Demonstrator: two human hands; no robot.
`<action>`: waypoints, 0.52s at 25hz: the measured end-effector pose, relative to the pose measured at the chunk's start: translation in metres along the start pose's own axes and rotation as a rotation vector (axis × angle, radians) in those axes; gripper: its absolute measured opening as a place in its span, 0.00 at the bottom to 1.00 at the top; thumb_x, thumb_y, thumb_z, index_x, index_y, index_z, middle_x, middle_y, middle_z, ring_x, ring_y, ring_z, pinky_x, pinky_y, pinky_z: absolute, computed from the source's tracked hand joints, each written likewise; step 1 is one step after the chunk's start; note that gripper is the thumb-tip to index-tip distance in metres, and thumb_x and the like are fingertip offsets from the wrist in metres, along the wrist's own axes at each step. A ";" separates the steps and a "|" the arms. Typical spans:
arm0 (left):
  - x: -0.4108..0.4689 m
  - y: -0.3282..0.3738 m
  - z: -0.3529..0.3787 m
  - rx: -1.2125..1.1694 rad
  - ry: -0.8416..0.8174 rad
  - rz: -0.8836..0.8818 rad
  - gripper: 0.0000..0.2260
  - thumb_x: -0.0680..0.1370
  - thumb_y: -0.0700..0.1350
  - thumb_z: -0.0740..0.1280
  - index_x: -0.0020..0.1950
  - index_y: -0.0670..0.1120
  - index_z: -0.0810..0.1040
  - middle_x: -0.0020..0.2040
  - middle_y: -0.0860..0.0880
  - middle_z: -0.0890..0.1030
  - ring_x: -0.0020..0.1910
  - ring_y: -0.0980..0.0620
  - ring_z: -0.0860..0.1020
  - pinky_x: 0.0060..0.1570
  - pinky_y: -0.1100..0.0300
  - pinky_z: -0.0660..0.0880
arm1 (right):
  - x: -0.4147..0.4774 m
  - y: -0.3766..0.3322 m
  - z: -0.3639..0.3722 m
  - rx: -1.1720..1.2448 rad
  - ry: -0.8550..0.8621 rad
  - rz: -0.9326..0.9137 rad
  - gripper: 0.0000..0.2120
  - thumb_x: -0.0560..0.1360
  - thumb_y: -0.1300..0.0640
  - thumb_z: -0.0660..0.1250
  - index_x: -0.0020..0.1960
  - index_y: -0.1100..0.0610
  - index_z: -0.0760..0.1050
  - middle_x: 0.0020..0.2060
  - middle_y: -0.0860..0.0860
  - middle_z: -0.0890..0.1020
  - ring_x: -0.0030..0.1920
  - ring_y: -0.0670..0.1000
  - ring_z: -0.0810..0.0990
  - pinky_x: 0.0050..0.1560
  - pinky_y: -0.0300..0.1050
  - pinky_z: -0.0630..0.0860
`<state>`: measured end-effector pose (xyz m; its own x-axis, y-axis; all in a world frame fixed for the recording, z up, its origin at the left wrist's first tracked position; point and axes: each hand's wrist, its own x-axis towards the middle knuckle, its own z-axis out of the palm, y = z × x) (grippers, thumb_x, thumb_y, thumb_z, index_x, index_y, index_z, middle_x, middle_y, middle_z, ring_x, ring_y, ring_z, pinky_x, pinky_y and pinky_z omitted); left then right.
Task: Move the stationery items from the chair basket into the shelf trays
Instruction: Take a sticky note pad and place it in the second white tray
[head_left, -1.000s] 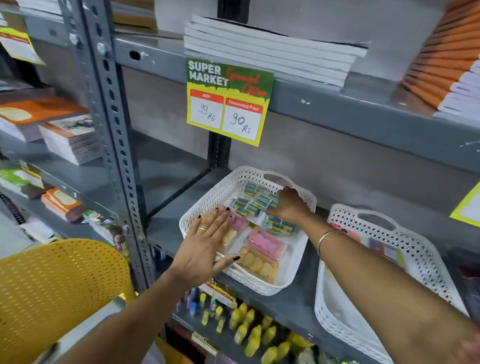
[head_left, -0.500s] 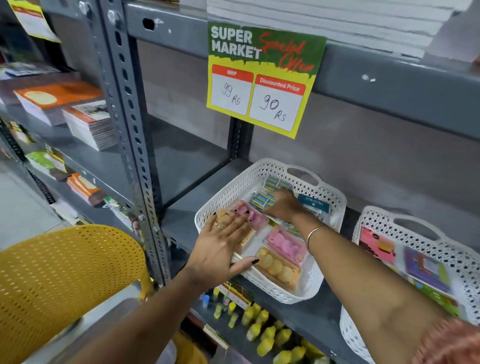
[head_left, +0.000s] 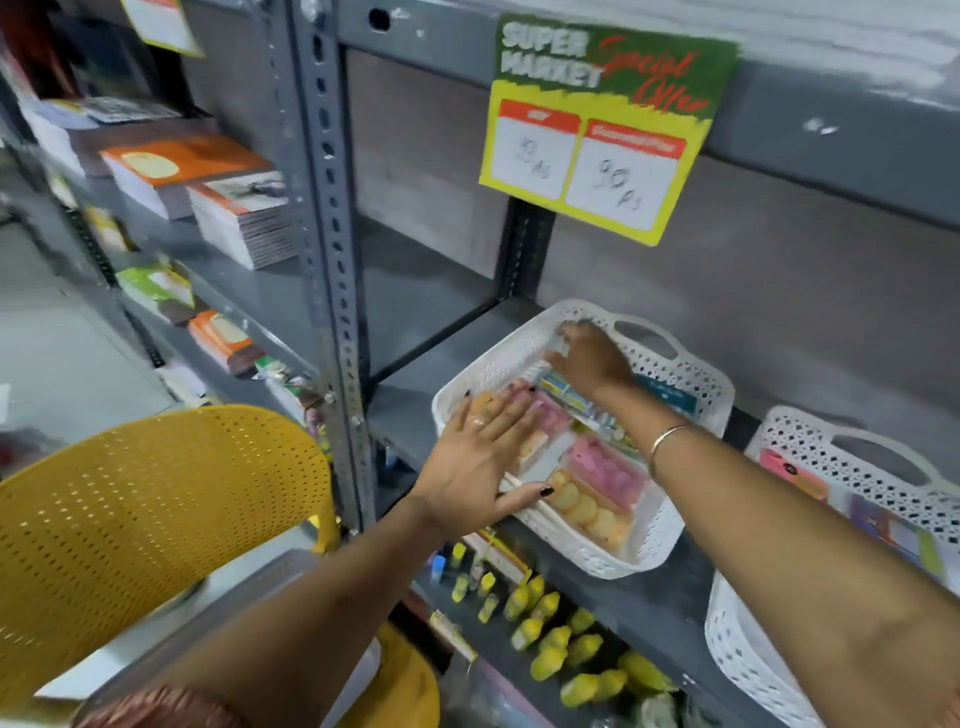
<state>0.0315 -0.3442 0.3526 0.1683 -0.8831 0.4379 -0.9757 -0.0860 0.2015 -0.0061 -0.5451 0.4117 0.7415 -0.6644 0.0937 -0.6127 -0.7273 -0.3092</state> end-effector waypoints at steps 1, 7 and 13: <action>-0.003 0.002 -0.003 -0.022 0.017 -0.016 0.38 0.75 0.68 0.47 0.76 0.44 0.53 0.77 0.46 0.52 0.75 0.48 0.46 0.71 0.44 0.43 | -0.001 -0.014 -0.007 0.024 0.045 -0.024 0.18 0.76 0.52 0.64 0.63 0.58 0.73 0.63 0.58 0.75 0.63 0.59 0.74 0.62 0.52 0.73; -0.135 -0.051 0.002 -0.015 0.118 -0.452 0.33 0.79 0.62 0.51 0.76 0.42 0.53 0.76 0.44 0.52 0.75 0.46 0.45 0.70 0.44 0.48 | -0.055 -0.135 -0.008 0.291 0.376 -0.367 0.07 0.73 0.57 0.63 0.47 0.59 0.78 0.48 0.58 0.80 0.52 0.60 0.78 0.51 0.49 0.73; -0.351 -0.083 0.055 0.078 -0.290 -1.076 0.36 0.80 0.62 0.40 0.65 0.37 0.73 0.69 0.37 0.68 0.68 0.37 0.66 0.58 0.36 0.69 | -0.144 -0.223 0.128 0.414 0.133 -0.699 0.08 0.70 0.59 0.64 0.45 0.60 0.78 0.42 0.59 0.81 0.48 0.58 0.77 0.48 0.47 0.68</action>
<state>0.0458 -0.0527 0.1344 0.9015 -0.4045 -0.1540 -0.3495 -0.8901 0.2924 0.0590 -0.2647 0.3457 0.8597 -0.1150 0.4976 0.1484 -0.8760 -0.4589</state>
